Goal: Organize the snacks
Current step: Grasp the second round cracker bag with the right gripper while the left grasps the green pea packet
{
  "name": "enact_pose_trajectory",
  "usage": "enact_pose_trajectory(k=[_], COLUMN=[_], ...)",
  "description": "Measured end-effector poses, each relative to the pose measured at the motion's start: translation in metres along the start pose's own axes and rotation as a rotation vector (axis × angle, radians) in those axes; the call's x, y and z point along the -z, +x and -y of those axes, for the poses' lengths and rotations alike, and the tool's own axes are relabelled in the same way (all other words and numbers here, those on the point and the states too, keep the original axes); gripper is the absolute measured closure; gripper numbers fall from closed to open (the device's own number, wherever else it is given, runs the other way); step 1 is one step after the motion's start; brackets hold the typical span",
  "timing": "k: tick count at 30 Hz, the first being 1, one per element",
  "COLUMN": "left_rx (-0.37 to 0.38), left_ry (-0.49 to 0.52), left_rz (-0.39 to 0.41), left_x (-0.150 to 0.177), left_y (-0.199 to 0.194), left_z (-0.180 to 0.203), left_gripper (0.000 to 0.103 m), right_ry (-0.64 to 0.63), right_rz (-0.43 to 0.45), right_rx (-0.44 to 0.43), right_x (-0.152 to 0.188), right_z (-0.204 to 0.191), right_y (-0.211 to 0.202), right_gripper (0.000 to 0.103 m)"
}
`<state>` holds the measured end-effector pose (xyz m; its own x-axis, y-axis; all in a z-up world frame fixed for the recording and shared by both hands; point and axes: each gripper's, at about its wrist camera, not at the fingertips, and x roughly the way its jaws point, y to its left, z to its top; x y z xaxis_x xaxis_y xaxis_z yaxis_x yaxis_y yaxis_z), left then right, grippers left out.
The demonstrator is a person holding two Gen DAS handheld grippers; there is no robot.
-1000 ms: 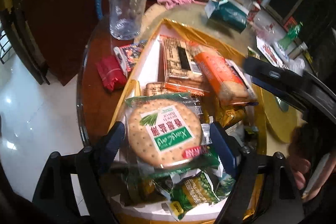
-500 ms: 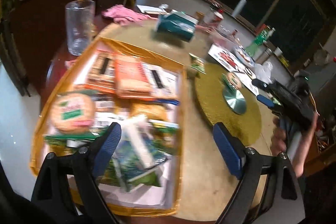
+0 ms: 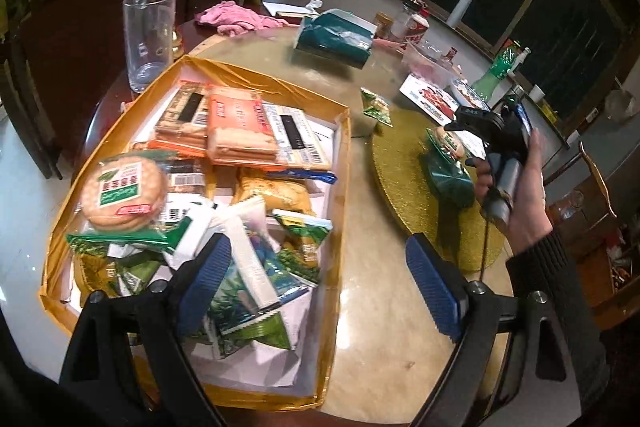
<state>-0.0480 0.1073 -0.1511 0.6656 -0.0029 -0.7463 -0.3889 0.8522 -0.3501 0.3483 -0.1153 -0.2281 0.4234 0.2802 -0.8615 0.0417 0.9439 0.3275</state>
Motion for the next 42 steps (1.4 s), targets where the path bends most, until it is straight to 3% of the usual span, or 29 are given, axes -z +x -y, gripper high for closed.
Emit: enact_pose_trajectory(k=[3, 6, 9, 15, 20, 25, 31, 37, 42], left_rx=[-0.004, -0.012, -0.013, -0.007, 0.002, -0.074, -0.220, -0.261, -0.326], left_ry=[-0.011, -0.014, -0.017, 0.040, 0.129, 0.203, 0.247, 0.205, 0.194], left_rz=[-0.004, -0.003, -0.009, -0.039, -0.113, -0.163, -0.179, -0.197, -0.265], left_x=[-0.001, -0.003, -0.004, -0.013, -0.033, -0.058, -0.110, -0.150, -0.159], left_y=[0.000, 0.000, 0.002, 0.015, 0.049, 0.102, 0.182, 0.238, 0.273], left_z=[-0.005, -0.006, -0.005, 0.021, 0.061, 0.101, 0.128, 0.133, 0.133], left_gripper=[0.014, 0.014, 0.014, 0.014, 0.014, 0.014, 0.014, 0.022, 0.051], right_ry=[-0.001, -0.084, -0.166, -0.244, -0.332, -0.379, -0.375, -0.387, -0.376], right_rz=[0.011, 0.031, 0.040, 0.019, 0.031, 0.058, 0.109, 0.151, 0.166], right_rx=[0.058, 0.159, 0.202, 0.164, 0.101, 0.059, 0.031, 0.018, 0.007], right_x=[-0.008, -0.011, 0.001, 0.052, 0.126, 0.177, 0.194, 0.201, 0.205], right_z=[-0.013, -0.028, -0.029, 0.006, 0.053, 0.092, 0.109, 0.107, 0.110], right_y=[0.014, 0.025, 0.022, -0.017, -0.064, -0.100, -0.111, -0.112, -0.113], right_gripper=[0.020, 0.020, 0.025, 0.027, 0.027, 0.027, 0.027, 0.027, 0.027])
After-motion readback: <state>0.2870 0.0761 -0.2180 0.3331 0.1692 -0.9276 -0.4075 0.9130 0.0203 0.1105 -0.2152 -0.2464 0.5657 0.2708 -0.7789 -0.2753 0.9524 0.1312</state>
